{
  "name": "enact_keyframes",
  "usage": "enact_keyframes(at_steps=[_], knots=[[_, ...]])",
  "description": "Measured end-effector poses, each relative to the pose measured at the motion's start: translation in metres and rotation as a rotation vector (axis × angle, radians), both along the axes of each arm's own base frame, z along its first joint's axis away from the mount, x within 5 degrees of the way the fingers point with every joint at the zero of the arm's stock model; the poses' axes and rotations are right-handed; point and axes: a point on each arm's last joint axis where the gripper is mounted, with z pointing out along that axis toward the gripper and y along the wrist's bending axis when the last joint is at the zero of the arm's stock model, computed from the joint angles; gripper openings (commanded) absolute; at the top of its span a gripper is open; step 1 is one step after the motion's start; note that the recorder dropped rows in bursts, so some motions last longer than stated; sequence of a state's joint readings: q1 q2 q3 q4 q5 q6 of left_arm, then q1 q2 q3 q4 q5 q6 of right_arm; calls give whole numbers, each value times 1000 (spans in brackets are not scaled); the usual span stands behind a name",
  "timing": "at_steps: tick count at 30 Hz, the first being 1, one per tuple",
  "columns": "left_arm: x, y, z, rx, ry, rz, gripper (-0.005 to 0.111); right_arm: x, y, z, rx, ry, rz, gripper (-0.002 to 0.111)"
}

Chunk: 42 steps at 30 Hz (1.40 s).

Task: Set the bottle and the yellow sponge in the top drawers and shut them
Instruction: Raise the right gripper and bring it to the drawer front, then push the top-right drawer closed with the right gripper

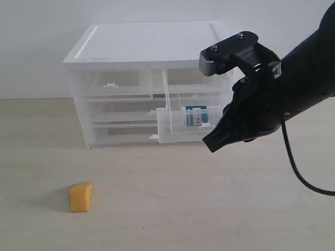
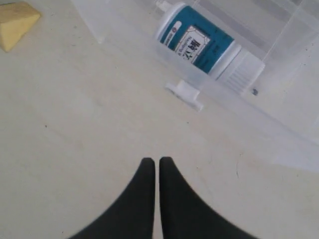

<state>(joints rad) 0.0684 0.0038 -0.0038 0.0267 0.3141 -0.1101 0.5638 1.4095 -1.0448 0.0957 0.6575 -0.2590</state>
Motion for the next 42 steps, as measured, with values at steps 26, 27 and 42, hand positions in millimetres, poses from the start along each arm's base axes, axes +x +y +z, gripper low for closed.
enact_keyframes(at_steps=[26,27,42], knots=[[0,0,0,0,0,0,4,49,28,-30,137,-230,-50,0],[0,0,0,0,0,0,4,50,29,-31,142,-242,-50,0],[0,0,0,0,0,0,4,60,27,-22,23,-208,19,0]])
